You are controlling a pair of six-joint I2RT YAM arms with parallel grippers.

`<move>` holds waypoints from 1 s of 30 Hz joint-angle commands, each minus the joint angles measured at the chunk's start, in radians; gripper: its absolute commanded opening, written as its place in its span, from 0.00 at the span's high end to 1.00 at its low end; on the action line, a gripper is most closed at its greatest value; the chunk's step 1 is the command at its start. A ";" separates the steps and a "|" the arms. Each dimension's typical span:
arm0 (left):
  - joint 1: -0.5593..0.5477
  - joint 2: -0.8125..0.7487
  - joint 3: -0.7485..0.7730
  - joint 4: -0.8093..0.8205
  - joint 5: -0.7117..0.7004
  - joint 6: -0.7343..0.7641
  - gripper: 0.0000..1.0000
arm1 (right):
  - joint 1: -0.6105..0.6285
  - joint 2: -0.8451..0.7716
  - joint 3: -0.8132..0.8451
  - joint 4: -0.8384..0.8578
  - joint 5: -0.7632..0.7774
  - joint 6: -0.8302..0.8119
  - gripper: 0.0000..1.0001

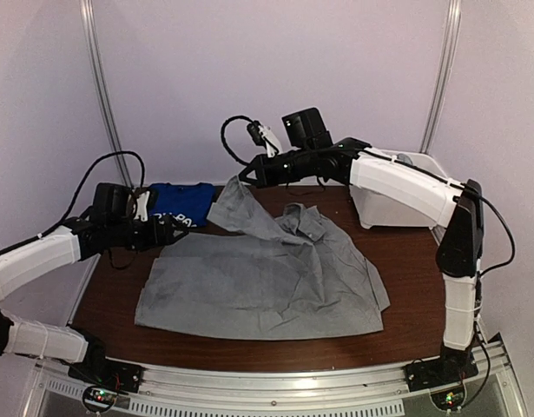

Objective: Fold and stack the mixed laundry pile
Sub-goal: Adjust the 1/3-folded shirt at the center of the board.

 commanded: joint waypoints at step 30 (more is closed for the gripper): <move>-0.096 0.591 0.291 0.891 0.290 -0.134 0.19 | -0.116 -0.189 -0.160 0.200 -0.184 0.052 1.00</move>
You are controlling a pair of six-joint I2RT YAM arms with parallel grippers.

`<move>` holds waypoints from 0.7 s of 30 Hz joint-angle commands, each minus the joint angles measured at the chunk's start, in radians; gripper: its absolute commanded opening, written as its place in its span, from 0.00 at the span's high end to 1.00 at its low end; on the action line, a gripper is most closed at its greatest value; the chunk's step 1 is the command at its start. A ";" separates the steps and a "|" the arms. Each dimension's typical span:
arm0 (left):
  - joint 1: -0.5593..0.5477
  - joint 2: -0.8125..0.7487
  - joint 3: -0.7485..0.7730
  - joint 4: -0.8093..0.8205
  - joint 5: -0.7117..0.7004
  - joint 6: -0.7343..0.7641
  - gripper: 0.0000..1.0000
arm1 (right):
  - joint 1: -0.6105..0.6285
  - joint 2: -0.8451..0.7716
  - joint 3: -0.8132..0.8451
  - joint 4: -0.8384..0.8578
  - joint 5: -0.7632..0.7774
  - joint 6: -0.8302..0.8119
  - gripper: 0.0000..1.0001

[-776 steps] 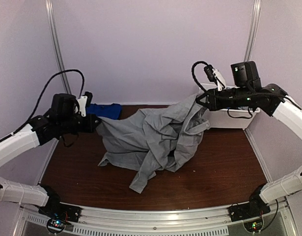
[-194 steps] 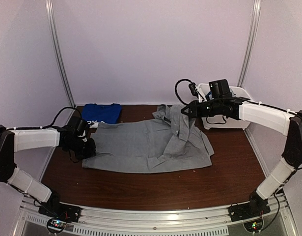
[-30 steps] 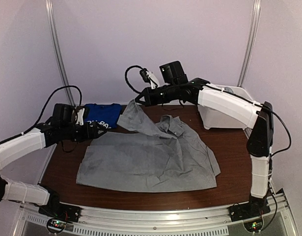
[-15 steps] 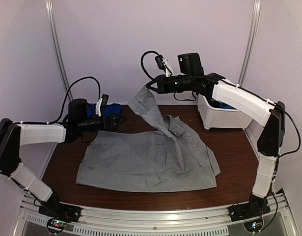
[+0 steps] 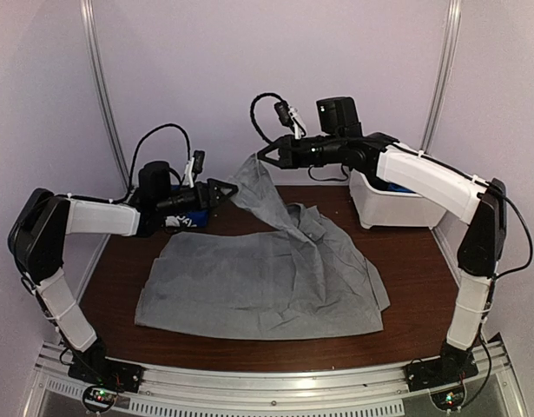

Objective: Fold and stack the mixed laundry pile
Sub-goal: Adjust the 1/3-folded shirt at the center of the board.

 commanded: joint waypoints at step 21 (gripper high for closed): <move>-0.103 -0.183 0.019 -0.127 -0.028 -0.067 1.00 | -0.070 -0.002 -0.054 0.001 -0.056 0.010 0.50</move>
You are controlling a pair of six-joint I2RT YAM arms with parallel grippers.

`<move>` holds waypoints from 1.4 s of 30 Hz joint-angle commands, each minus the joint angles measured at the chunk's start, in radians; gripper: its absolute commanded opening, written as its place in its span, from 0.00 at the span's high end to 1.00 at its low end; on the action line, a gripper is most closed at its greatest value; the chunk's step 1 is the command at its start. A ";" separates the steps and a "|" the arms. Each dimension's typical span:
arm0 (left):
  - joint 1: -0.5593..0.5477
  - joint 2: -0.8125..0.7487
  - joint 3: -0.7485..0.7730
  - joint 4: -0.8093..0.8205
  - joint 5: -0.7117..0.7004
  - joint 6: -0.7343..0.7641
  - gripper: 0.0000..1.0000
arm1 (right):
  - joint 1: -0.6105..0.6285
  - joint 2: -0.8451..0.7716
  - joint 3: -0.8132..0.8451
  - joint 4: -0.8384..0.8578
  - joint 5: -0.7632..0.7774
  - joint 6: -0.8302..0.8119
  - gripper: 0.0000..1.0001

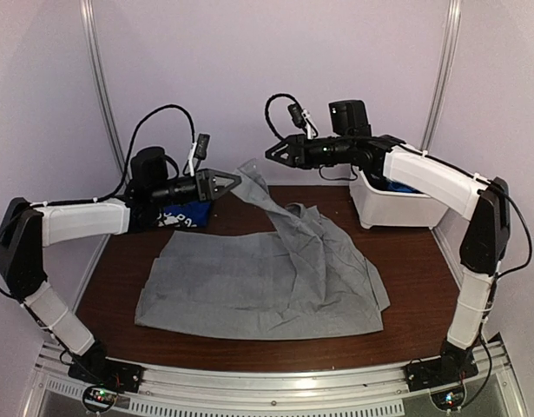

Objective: Fold and stack the mixed laundry pile
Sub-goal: Adjust the 1/3-folded shirt at the center of the board.

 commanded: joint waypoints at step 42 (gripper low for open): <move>-0.236 -0.169 0.229 -0.543 -0.660 -0.272 0.66 | 0.143 -0.149 -0.271 0.043 0.153 -0.444 1.00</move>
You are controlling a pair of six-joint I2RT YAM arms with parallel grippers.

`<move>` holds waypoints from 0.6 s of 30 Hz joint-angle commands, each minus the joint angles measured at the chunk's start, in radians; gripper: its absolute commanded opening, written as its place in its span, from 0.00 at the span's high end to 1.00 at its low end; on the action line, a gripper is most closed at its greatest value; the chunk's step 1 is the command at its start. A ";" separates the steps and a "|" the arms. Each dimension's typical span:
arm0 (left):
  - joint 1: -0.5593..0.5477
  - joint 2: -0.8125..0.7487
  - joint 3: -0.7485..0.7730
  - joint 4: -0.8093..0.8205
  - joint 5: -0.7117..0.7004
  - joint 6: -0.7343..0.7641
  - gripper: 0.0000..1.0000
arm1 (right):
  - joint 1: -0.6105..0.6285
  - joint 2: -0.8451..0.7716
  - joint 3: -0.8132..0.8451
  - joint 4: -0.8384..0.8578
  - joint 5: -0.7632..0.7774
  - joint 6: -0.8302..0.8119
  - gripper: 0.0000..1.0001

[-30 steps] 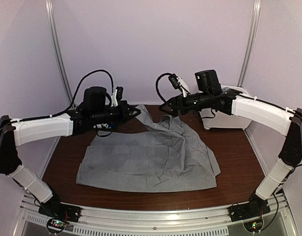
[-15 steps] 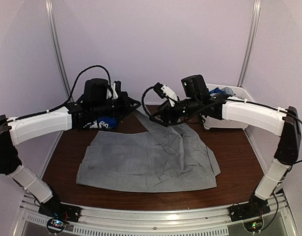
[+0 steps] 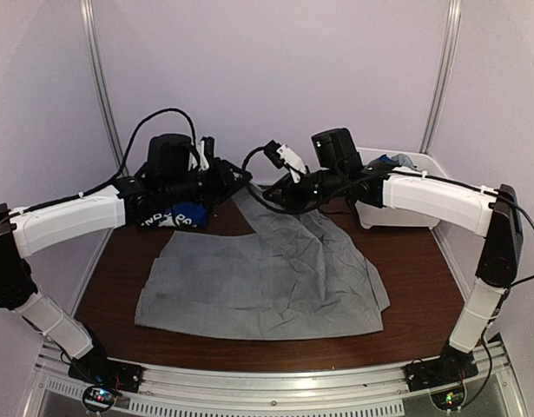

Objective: Fold and stack the mixed laundry pile
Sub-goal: Adjust the 1/3-folded shirt at the center of the board.

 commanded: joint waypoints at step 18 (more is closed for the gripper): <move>0.186 -0.225 -0.197 0.117 0.296 0.661 0.02 | -0.134 -0.109 -0.147 0.462 -0.512 0.342 1.00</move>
